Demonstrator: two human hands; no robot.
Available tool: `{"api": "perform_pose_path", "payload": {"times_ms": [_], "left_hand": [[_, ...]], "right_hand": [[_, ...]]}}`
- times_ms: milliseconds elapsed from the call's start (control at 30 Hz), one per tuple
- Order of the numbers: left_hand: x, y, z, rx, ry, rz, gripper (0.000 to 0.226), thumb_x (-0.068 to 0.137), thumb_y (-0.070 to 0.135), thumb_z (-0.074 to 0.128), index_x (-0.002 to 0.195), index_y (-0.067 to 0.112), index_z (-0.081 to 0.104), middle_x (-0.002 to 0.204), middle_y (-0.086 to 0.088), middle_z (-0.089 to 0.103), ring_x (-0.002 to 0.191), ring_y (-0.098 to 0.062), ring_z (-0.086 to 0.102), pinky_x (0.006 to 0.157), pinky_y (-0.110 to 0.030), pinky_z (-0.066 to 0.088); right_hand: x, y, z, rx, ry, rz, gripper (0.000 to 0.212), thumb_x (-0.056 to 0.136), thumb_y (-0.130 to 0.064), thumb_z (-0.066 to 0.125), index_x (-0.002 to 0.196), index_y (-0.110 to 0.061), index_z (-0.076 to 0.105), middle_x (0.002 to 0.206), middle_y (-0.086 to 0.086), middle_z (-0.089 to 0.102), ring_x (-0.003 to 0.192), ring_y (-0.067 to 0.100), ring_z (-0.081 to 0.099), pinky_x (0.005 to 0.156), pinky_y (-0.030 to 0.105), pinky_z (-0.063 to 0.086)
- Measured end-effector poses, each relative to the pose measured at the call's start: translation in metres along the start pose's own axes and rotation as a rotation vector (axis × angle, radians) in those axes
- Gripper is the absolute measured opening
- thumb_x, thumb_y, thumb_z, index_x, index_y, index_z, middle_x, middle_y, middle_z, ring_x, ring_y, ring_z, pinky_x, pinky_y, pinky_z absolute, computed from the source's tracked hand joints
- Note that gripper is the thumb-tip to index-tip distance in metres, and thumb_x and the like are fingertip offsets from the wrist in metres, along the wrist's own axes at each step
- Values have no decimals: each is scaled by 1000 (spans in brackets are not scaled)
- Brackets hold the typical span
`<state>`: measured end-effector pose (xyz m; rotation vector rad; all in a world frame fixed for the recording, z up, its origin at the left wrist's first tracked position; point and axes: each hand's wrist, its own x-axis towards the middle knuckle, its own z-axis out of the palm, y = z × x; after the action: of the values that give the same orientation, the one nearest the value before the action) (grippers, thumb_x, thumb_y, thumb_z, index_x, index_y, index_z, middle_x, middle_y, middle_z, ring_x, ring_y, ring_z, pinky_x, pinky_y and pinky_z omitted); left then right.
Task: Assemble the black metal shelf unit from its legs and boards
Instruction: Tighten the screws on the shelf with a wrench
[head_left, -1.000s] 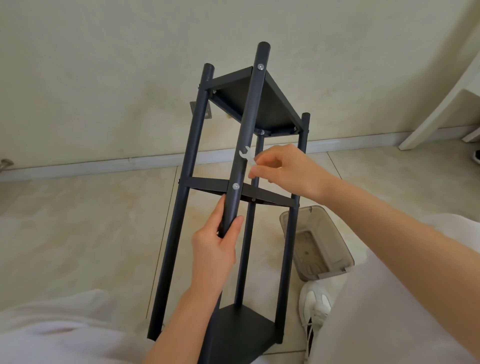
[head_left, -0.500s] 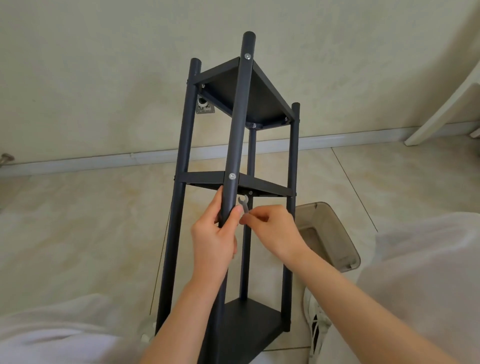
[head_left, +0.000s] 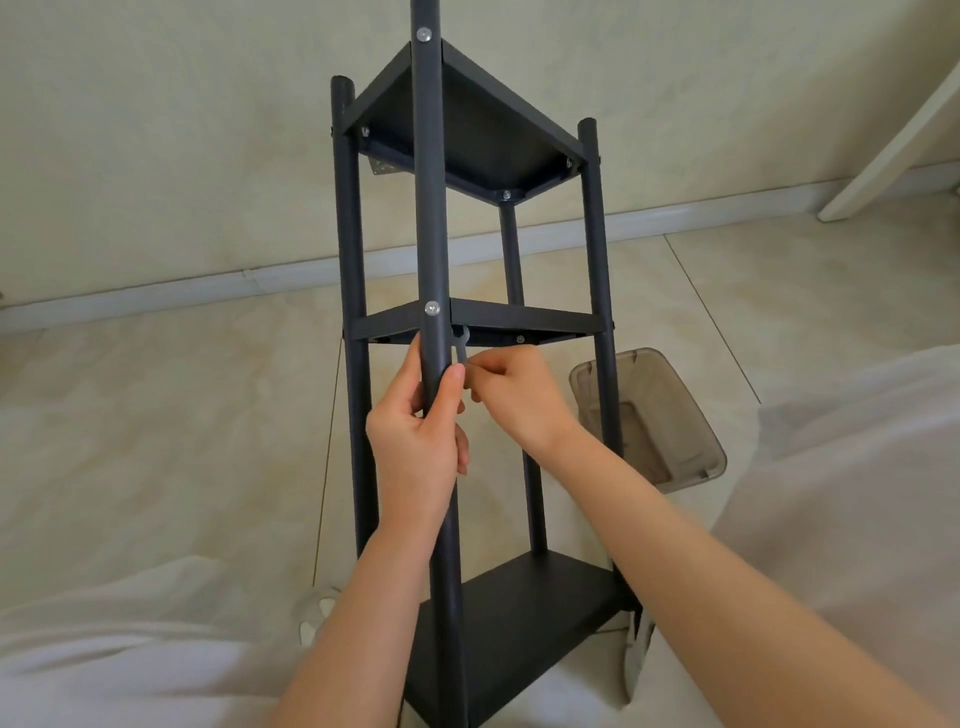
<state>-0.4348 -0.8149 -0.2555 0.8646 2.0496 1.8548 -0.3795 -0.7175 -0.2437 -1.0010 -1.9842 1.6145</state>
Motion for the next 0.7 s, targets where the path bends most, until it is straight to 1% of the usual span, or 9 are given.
{"api": "perform_pose_path", "payload": {"times_ms": [100,200,267,367,400,500,600,633,700], "left_hand": [[-1,-1,-3,-1,20,-13,40,100,22,58,140,20,59,65,5,52,37,-18,47,38,-24,40],[0,-2,-7,-1,44,-28,39,101,20,58,139,18,59,67,-1,53,37,-20,47,37,-26,40],[0,-3,-11,-3,49,-28,39,101,19,58,140,19,58,67,-4,52,36,-21,46,37,-26,40],[1,-6,-15,-3,63,-28,39,102,18,57,141,21,58,67,-6,53,35,-21,46,36,-25,40],[1,-7,-16,0,68,-27,38,102,18,56,140,20,58,67,-7,53,35,-20,46,36,-25,40],[1,-11,-18,3,77,-36,37,103,18,56,139,20,59,67,-7,53,34,-19,46,35,-25,39],[0,-15,-20,1,75,-44,36,102,18,56,138,21,60,66,-3,53,34,-19,46,35,-25,39],[0,-16,-20,0,72,-46,36,102,19,56,138,22,60,66,-3,53,34,-20,46,35,-25,39],[-1,-18,-20,-3,67,-53,35,102,20,56,138,21,60,67,-3,53,35,-20,47,35,-24,39]], "right_hand": [[0,5,7,24,0,14,38,94,-13,57,58,-23,64,48,-20,56,52,-4,50,61,18,39],[1,3,11,40,-5,10,33,94,-14,57,63,-20,68,55,-17,59,56,-3,53,62,17,41],[3,-1,14,43,-1,-13,39,93,-13,58,57,-25,63,52,-13,56,55,3,50,60,22,42],[7,-6,18,42,-18,-39,38,91,-13,59,54,-22,61,57,4,56,59,14,49,61,33,44],[8,-6,19,40,-27,-41,38,90,-13,60,53,-19,60,56,5,53,58,13,46,60,31,43],[10,-7,22,26,-26,-36,38,90,-12,59,52,-12,56,47,-5,42,51,8,38,51,17,36],[12,-7,24,13,-17,-59,31,91,-13,58,64,1,63,55,9,49,53,11,39,53,20,37],[12,-7,24,4,-14,-66,30,92,-13,58,66,0,66,59,14,54,54,11,41,53,19,38],[12,-6,24,-13,-2,-73,32,93,-13,58,62,-12,66,58,9,58,52,9,43,49,13,37]]}}
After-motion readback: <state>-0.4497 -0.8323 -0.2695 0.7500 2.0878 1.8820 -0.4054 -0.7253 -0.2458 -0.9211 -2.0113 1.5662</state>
